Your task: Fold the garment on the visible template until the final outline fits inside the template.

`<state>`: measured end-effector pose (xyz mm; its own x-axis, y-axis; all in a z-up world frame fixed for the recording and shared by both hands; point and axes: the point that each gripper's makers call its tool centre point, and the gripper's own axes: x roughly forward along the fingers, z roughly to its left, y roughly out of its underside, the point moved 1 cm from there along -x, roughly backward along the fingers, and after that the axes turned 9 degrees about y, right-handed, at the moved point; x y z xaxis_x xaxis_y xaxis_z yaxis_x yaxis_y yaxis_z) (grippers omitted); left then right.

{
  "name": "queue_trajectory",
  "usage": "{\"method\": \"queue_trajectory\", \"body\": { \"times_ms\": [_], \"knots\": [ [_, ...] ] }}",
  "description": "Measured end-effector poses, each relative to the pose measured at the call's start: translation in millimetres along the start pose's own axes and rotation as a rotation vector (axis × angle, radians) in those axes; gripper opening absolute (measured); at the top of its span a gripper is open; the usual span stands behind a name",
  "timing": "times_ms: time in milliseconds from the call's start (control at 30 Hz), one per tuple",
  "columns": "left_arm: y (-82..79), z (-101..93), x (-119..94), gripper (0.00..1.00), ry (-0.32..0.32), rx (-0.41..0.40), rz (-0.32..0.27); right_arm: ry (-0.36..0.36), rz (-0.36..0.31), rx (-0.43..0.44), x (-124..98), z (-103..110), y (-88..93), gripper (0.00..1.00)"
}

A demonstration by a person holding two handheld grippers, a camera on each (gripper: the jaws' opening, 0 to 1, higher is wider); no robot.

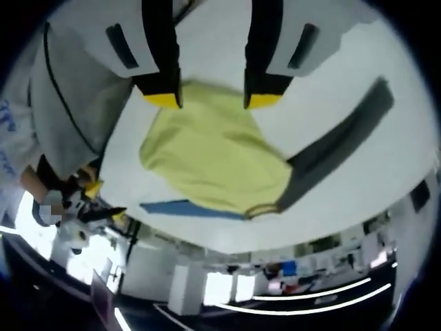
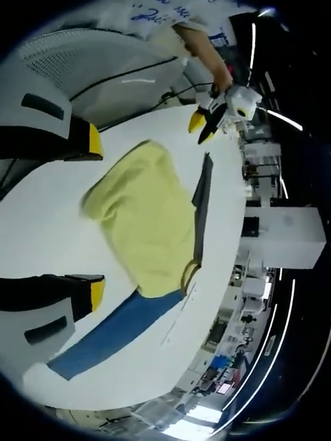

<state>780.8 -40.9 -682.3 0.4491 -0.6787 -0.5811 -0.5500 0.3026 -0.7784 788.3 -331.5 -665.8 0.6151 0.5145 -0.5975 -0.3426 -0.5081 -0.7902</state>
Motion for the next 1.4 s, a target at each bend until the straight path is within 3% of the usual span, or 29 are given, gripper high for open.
{"method": "queue_trajectory", "body": {
  "times_ms": [167,300,500,1300,1400],
  "knots": [
    [9.2,9.5,8.9,0.3,-0.017,0.007,0.038,-0.021,0.022,0.013,8.5,3.3,9.0,0.56],
    [12.0,18.6,13.5,0.26,-0.024,-0.039,0.011,-0.029,0.026,0.031,13.3,3.6,13.2,0.52],
    [22.7,21.2,23.0,0.26,0.006,-0.107,0.027,-0.041,0.042,0.045,18.1,5.4,17.8,0.52],
    [43.4,44.3,49.5,0.21,-0.022,-0.225,0.044,-0.08,0.072,0.074,37.6,9.5,32.5,0.46],
    [44.7,45.7,51.5,0.21,-0.023,-0.229,0.049,-0.094,0.061,0.109,40.2,10.3,33.0,0.45]
  ]
}}
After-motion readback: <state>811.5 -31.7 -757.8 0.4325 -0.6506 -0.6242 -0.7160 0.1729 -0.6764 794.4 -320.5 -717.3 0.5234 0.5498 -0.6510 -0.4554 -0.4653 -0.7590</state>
